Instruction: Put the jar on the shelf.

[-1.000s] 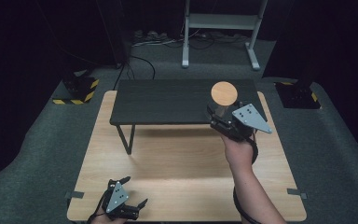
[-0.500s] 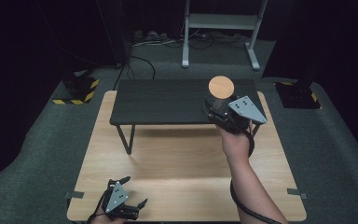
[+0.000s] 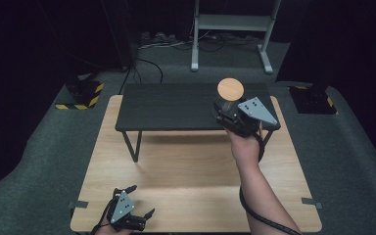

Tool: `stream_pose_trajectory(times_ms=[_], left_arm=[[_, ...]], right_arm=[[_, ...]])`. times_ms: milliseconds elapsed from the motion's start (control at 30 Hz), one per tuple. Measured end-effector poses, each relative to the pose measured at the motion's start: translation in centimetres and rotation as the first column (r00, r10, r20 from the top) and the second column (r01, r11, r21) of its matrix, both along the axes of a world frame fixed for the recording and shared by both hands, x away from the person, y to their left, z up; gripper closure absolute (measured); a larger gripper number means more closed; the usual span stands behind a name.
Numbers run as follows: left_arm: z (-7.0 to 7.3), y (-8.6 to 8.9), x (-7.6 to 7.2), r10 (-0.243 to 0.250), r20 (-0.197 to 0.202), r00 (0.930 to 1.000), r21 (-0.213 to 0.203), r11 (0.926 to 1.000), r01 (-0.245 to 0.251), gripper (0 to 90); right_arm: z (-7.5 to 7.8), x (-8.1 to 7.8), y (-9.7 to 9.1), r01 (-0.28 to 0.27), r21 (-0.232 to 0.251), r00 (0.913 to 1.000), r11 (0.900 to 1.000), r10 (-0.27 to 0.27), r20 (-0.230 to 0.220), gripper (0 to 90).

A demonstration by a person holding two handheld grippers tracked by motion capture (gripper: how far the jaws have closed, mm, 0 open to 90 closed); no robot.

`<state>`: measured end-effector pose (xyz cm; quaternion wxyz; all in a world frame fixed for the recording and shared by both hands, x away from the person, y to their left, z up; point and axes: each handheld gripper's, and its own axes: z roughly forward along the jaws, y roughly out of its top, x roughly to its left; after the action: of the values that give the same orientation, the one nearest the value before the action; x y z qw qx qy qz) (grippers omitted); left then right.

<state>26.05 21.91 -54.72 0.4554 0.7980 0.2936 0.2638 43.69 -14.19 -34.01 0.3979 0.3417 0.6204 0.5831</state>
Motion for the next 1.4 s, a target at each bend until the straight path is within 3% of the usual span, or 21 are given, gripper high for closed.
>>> stream_pose_trajectory(times_ms=[1400], left_arm=[[0.0, 0.0, 0.0, -0.009, 0.000, 1.0000, 0.001, 1.0000, 0.009, 1.0]], right_arm=[[-0.3, 2.1, 0.2, -0.007, 0.056, 0.9987, 0.9984, 0.010, -0.051, 25.8]])
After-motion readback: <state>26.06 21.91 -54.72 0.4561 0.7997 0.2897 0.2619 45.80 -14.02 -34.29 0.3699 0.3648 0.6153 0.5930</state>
